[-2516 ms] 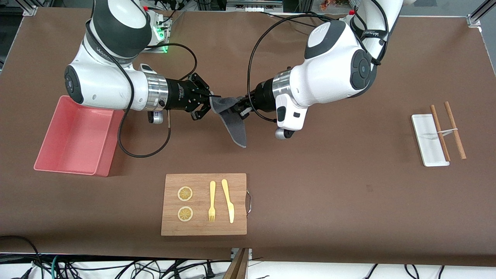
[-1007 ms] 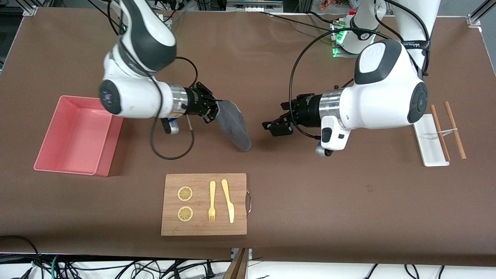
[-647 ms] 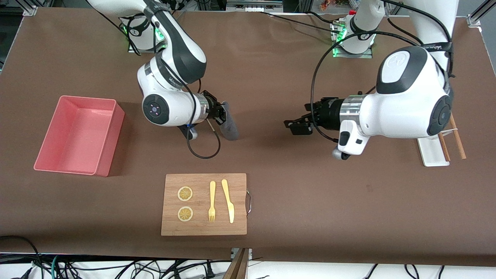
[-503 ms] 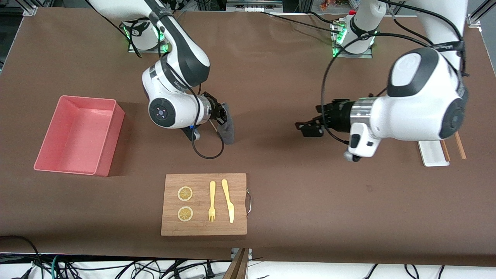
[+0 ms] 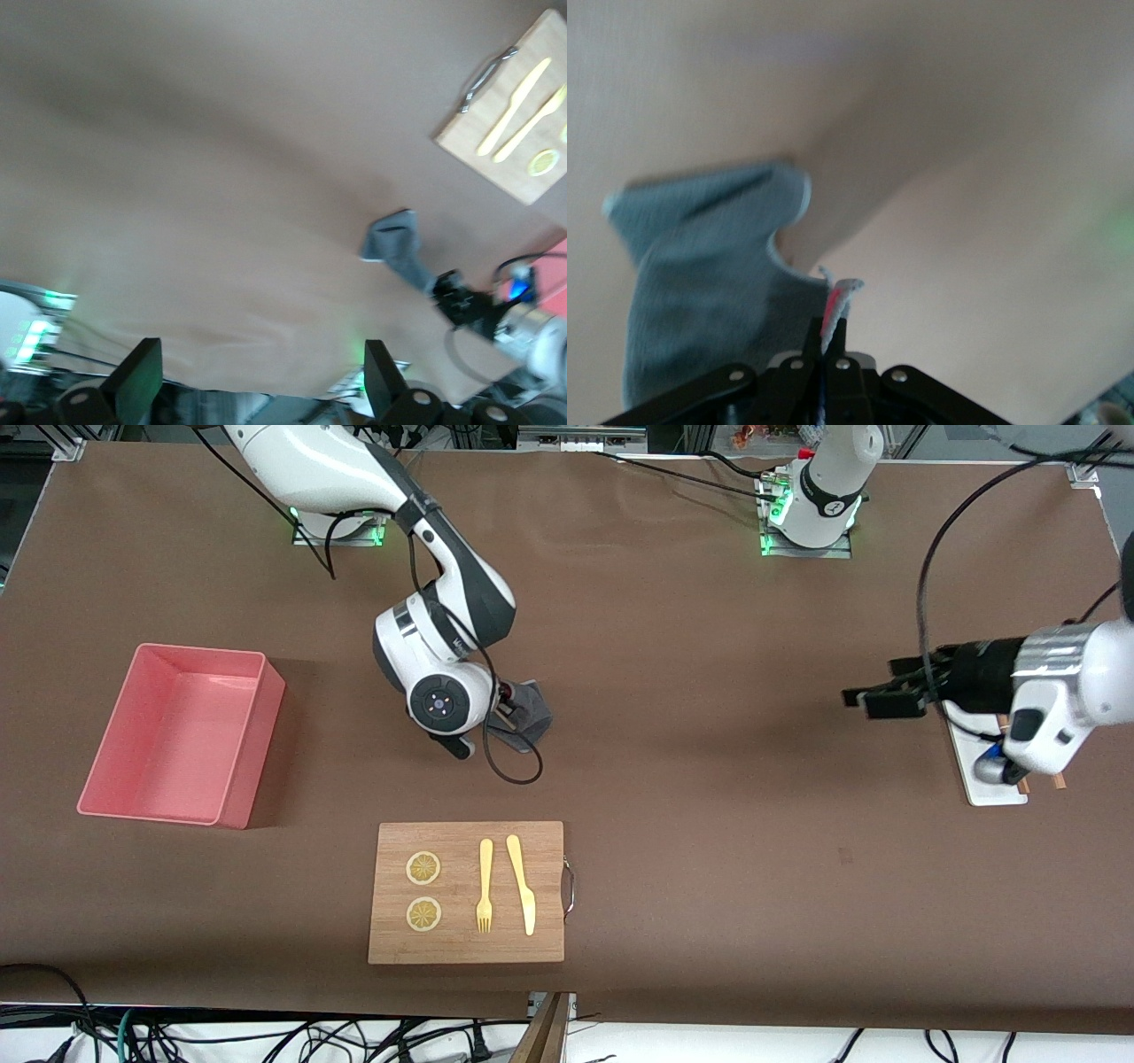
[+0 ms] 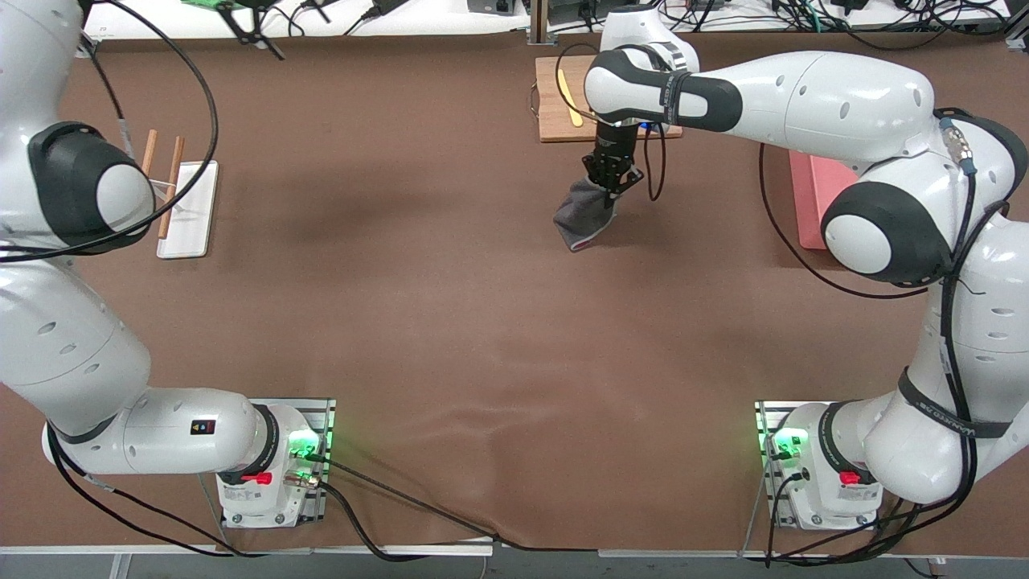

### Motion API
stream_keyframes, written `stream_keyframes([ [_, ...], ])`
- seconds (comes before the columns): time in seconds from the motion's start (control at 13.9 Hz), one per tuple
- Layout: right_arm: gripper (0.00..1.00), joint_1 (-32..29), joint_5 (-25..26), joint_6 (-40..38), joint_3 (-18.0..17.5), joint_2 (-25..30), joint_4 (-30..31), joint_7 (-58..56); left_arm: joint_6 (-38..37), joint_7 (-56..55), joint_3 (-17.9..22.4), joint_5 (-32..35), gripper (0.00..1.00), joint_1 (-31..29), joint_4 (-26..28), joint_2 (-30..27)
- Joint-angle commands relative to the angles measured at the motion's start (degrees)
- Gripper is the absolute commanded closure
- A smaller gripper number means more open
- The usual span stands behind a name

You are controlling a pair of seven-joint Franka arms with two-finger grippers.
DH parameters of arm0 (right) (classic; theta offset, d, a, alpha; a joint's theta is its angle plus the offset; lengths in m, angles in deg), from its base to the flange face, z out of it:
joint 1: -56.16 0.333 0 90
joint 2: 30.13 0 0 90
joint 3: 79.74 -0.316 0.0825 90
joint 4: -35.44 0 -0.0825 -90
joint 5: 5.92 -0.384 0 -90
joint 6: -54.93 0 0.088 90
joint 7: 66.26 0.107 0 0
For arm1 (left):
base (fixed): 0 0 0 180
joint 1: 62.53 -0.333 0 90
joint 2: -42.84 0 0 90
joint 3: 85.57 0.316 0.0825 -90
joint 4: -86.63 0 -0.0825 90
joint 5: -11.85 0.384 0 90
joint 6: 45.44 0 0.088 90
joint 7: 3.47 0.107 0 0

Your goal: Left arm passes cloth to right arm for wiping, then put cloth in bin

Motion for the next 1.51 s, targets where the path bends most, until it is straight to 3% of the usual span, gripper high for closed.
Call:
stream_keyframes([
  [0.0, 1.00, -5.3, 3.4, -1.0, 0.2, -0.2, -0.4, -9.9, -0.4, 8.0, -0.5, 6.2, 0.00, -1.0, 8.2, -7.0],
  [0.14, 1.00, -9.7, 3.5, -1.7, 0.2, -0.2, 0.3, -16.6, 1.1, 9.1, -0.6, 7.7, 0.00, -2.2, 15.5, -12.0],
  [0.36, 1.00, -14.6, 6.6, -3.3, 0.2, -0.2, 0.5, -25.1, 8.4, 16.4, -2.5, 15.7, 0.00, -2.1, 26.4, -20.0],
  [0.65, 1.00, -21.3, 10.9, -3.4, 0.5, -0.2, 1.0, -39.5, 19.6, 22.8, -3.9, 24.2, 0.00, -2.1, 36.0, -24.7],
  [0.79, 1.00, -22.8, 14.2, -3.4, 1.1, 0.0, 1.0, -45.3, 23.5, 24.5, -5.1, 29.4, 0.00, -2.0, 35.9, -24.5],
  [0.93, 1.00, -22.3, 18.5, -3.3, 1.2, 0.4, 0.7, -46.5, 25.0, 27.0, -5.1, 29.7, 0.00, -2.1, 35.4, -23.7],
  [1.44, 1.00, -14.6, 17.8, -0.2, 0.9, -0.2, 0.7, -33.8, 24.4, 27.2, -4.8, 28.8, 0.00, -2.6, 31.6, -20.9],
])
